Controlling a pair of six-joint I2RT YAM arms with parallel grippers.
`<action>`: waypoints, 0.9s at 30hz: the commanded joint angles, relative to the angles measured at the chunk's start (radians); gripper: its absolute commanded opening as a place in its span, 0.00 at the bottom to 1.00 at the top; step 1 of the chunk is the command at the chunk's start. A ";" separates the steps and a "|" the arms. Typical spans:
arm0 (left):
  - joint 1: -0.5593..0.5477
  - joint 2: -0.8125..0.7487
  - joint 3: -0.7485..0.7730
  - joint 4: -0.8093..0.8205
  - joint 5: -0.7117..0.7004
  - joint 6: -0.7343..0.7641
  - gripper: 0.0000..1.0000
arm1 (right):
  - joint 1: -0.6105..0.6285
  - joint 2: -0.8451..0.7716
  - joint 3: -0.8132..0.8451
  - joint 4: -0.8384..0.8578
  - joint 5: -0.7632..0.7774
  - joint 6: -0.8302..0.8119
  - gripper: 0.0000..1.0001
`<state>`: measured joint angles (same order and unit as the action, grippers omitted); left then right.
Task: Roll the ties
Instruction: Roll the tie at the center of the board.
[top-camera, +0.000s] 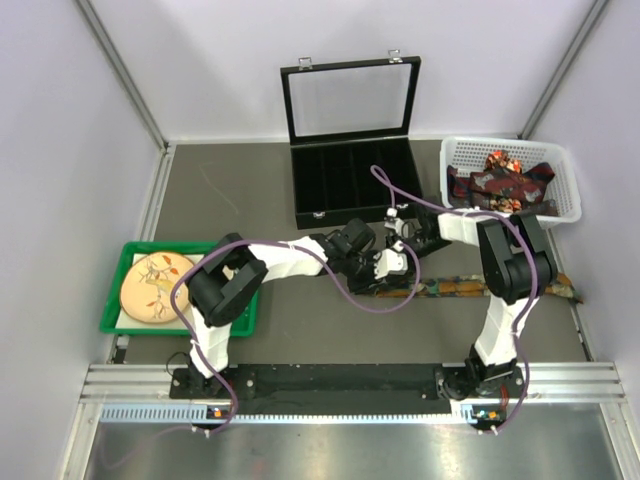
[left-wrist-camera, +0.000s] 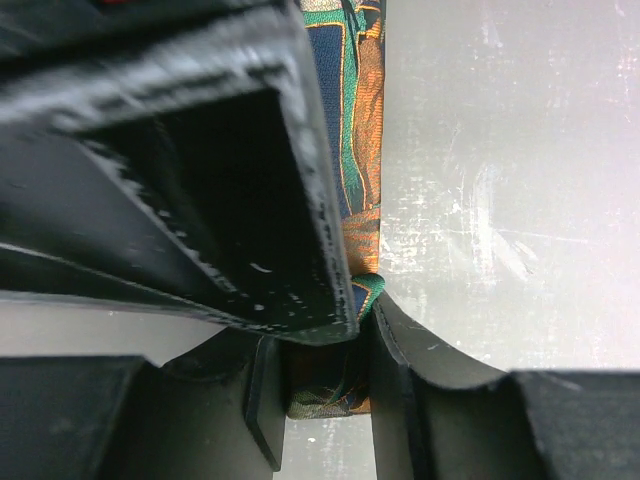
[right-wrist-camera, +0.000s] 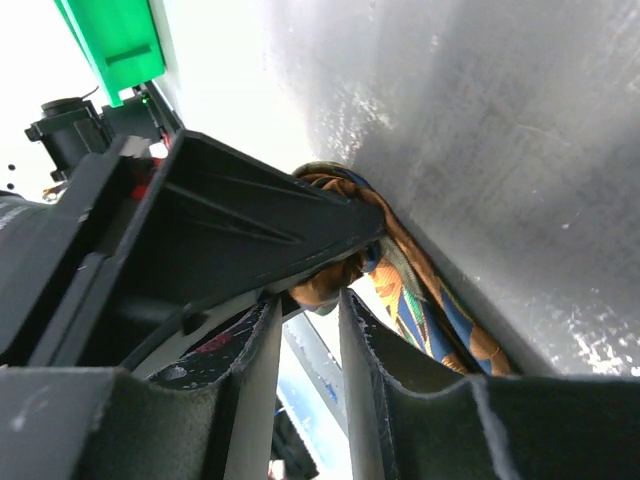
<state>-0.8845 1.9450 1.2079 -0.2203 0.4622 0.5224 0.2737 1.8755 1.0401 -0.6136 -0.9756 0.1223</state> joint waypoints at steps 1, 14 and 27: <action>0.004 0.092 -0.031 -0.140 -0.105 0.031 0.33 | 0.032 0.034 -0.011 0.103 -0.035 0.020 0.29; 0.039 0.040 -0.042 -0.111 -0.038 -0.005 0.57 | 0.019 0.062 -0.026 0.045 0.129 -0.038 0.00; 0.174 -0.123 -0.306 0.419 0.337 -0.143 0.74 | 0.013 0.071 -0.009 -0.017 0.339 -0.050 0.00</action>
<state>-0.7040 1.8370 0.9745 0.0071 0.6746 0.4629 0.2821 1.9160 1.0237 -0.6147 -0.8581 0.1234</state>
